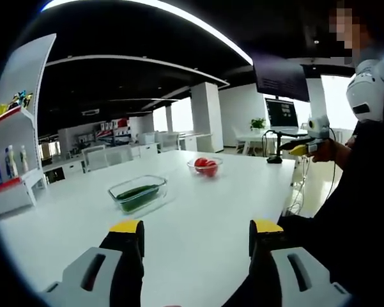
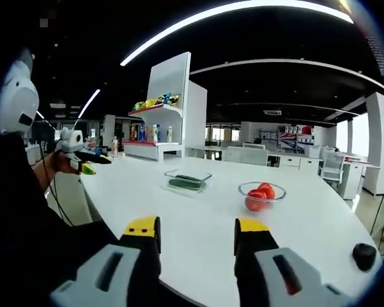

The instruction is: Sort the scattered tomatoes and cucumbers on the table and place them into their respective storage containers

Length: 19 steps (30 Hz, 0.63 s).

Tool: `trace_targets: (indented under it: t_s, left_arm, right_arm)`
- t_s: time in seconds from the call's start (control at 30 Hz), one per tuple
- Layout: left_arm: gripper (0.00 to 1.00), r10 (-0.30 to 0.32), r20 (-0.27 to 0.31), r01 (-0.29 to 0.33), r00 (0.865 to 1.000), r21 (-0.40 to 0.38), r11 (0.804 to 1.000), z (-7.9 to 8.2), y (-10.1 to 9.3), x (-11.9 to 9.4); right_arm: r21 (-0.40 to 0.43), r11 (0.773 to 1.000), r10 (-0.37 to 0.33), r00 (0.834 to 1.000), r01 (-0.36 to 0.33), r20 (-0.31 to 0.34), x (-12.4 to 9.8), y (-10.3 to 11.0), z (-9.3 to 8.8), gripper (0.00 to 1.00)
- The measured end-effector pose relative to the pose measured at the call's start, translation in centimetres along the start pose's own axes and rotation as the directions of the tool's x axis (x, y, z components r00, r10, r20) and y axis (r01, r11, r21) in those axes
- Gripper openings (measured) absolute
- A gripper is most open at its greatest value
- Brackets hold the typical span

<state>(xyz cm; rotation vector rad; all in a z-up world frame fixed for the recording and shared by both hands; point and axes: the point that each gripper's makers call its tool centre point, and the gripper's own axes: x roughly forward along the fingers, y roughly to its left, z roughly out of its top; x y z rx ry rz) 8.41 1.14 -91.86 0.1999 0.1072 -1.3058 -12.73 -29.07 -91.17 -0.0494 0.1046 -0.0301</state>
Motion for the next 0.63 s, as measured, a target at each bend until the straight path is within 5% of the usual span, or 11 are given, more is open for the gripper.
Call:
trace_targets:
  t_s: [0.63]
  left_arm:
    - [0.65,-0.004,0.003,0.004,1.0,-0.028,1.0,-0.2,0.48,0.73]
  right_arm:
    - [0.003,1.0,-0.001,1.0,0.001,-0.02,0.71,-0.44,-0.7,0.44]
